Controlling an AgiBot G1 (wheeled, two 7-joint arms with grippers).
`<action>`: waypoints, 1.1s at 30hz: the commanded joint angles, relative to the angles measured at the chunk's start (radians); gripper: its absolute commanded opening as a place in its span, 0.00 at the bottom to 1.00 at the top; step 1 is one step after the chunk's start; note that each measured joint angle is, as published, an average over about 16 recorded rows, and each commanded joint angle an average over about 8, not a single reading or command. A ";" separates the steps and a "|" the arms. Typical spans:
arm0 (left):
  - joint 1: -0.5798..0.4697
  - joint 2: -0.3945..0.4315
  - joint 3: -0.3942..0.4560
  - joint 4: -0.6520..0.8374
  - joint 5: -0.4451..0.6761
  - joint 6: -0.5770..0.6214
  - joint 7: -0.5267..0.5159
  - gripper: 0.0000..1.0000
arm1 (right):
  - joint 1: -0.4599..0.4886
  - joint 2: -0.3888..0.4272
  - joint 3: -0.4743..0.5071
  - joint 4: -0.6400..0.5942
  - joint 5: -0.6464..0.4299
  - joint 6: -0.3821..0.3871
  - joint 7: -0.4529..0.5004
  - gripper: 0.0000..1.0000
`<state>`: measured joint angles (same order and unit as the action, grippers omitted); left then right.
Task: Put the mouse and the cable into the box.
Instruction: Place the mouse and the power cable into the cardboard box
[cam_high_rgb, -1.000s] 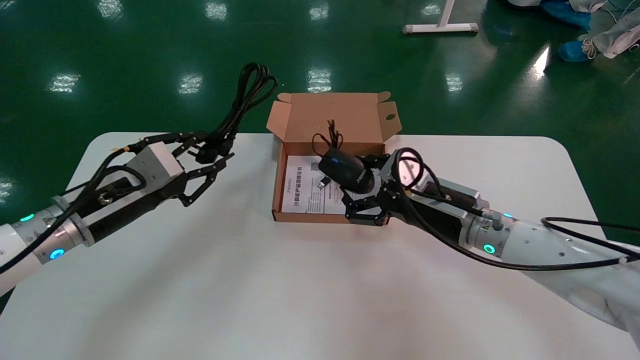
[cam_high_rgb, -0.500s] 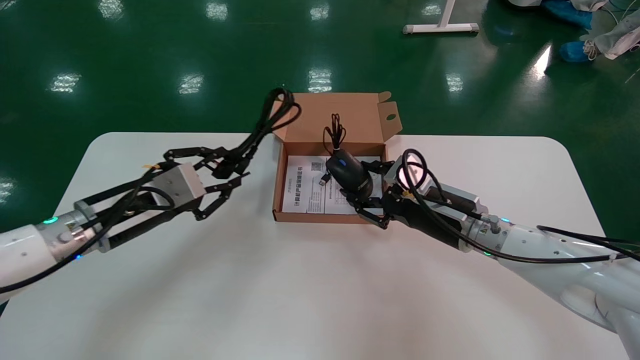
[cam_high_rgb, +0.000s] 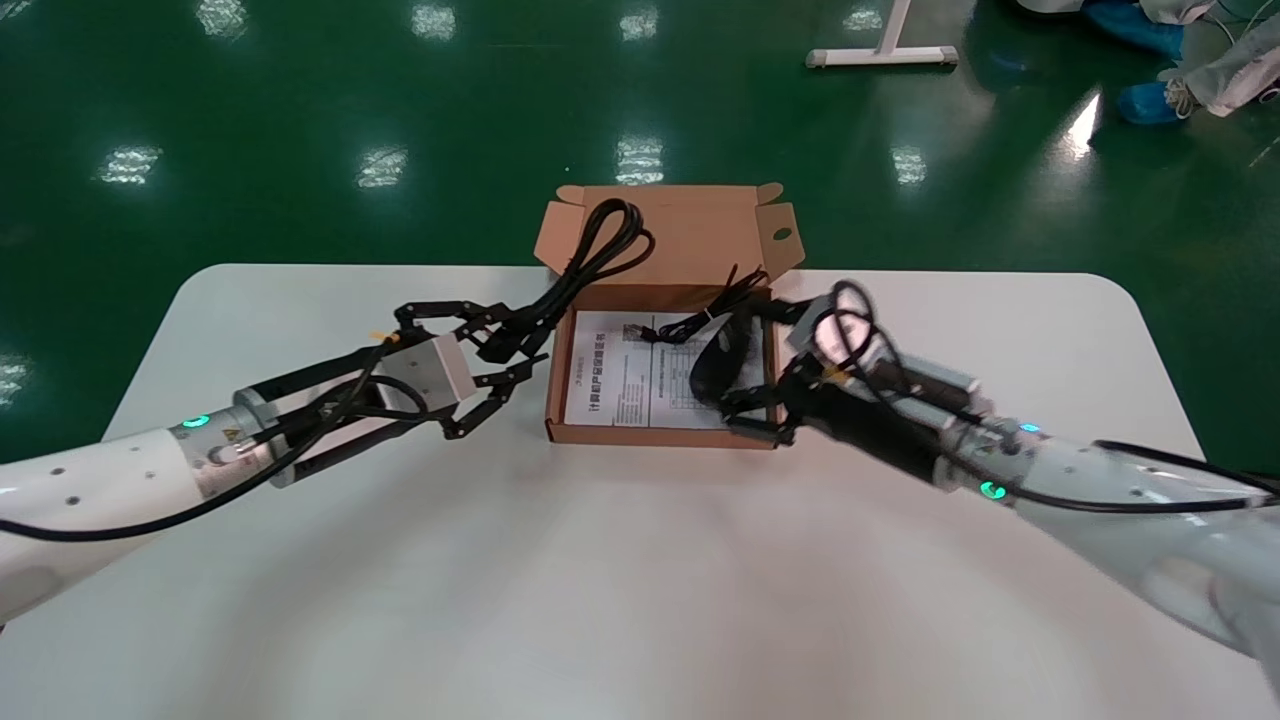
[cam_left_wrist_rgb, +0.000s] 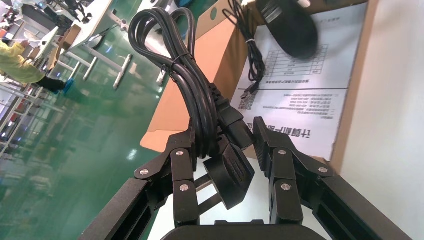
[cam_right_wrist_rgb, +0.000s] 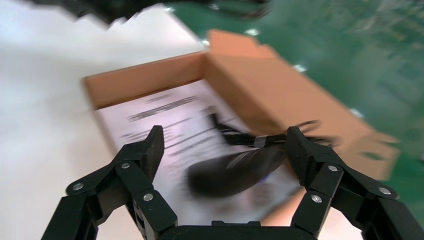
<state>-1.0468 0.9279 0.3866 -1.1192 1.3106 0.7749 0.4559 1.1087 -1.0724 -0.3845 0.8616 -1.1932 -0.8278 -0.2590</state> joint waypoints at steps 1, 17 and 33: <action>-0.014 0.019 0.002 0.032 -0.003 0.006 0.023 0.00 | 0.004 0.009 0.009 0.002 0.007 0.000 0.000 1.00; -0.120 0.184 0.024 0.296 -0.021 0.082 0.241 0.00 | -0.028 0.138 0.051 0.134 0.004 0.074 0.089 1.00; -0.238 0.284 0.028 0.624 -0.034 0.178 0.466 0.74 | -0.069 0.200 0.037 0.245 -0.032 0.136 0.206 1.00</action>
<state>-1.2776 1.2095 0.4156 -0.5094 1.2781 0.9469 0.9124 1.0408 -0.8742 -0.3463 1.1025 -1.2237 -0.6945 -0.0572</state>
